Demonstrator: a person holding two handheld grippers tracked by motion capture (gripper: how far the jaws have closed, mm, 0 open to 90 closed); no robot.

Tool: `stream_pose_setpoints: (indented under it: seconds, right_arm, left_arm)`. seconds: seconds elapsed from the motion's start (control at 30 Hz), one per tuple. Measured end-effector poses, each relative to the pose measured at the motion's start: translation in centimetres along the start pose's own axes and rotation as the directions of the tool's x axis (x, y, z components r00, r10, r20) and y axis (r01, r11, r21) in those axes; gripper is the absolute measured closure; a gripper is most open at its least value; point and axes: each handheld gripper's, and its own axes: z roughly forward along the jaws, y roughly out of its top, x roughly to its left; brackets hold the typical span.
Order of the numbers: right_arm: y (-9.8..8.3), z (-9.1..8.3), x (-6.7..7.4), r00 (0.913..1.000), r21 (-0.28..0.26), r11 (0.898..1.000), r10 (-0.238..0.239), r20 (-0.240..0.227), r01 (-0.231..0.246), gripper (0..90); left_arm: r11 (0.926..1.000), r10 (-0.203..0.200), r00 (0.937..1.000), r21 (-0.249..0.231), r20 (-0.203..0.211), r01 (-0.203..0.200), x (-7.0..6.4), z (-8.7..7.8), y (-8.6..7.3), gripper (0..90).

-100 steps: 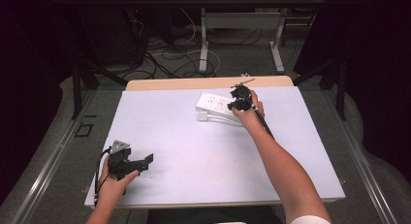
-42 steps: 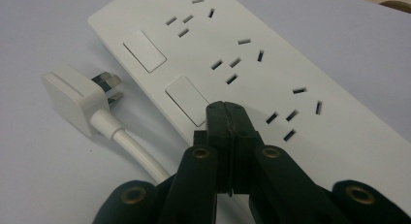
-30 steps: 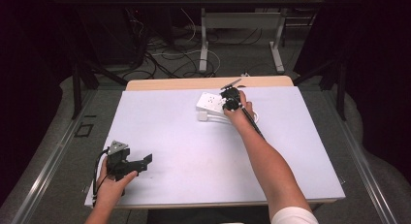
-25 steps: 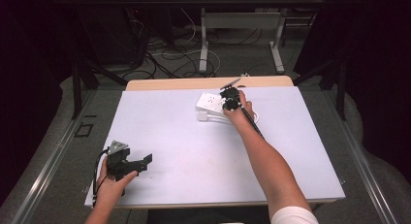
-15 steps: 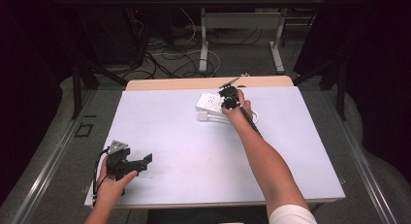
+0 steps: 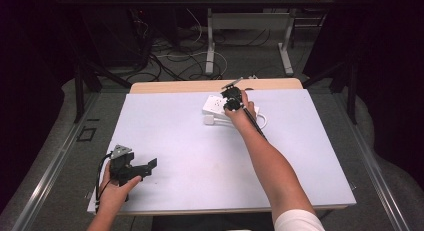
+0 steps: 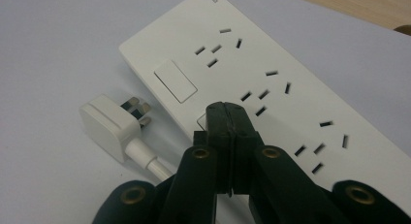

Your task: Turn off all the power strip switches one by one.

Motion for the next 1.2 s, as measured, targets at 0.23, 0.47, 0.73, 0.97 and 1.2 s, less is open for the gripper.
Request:
stream_pose_setpoints:
  seconds: [0.23,0.47,0.73,0.97,1.2]
  right_arm:
    - [0.1,0.4,0.0,0.9997,-0.014,1.0,-0.003,-0.025,0.002,90.0]
    - [0.0,0.8,0.2,0.9995,-0.021,1.0,0.012,-0.029,-0.013,90.0]
    - [-0.1,1.1,0.3,0.9988,-0.035,0.999,-0.026,-0.04,0.025,90.0]
    - [-0.2,1.4,0.5,0.9988,-0.047,0.998,-0.034,-0.034,0.032,90.0]
    - [-0.4,1.3,0.0,0.9987,-0.042,0.998,-0.05,-0.01,0.05,90.0]
  left_arm:
    - [1.0,0.0,1.0,0.005,0.002,0.0,0.0,0.0,0.0,3.4]
    - [1.0,-0.003,1.0,-0.005,-0.001,0.003,0.0,0.0,-0.1,3.4]
    - [1.0,-0.005,1.0,-0.003,0.001,0.005,0.0,0.0,-0.1,3.4]
    - [1.0,-0.007,1.0,0.003,0.001,0.007,0.1,-0.1,-0.1,3.3]
    - [1.0,-0.006,1.0,0.002,-0.001,0.006,0.0,-0.2,-0.1,3.4]
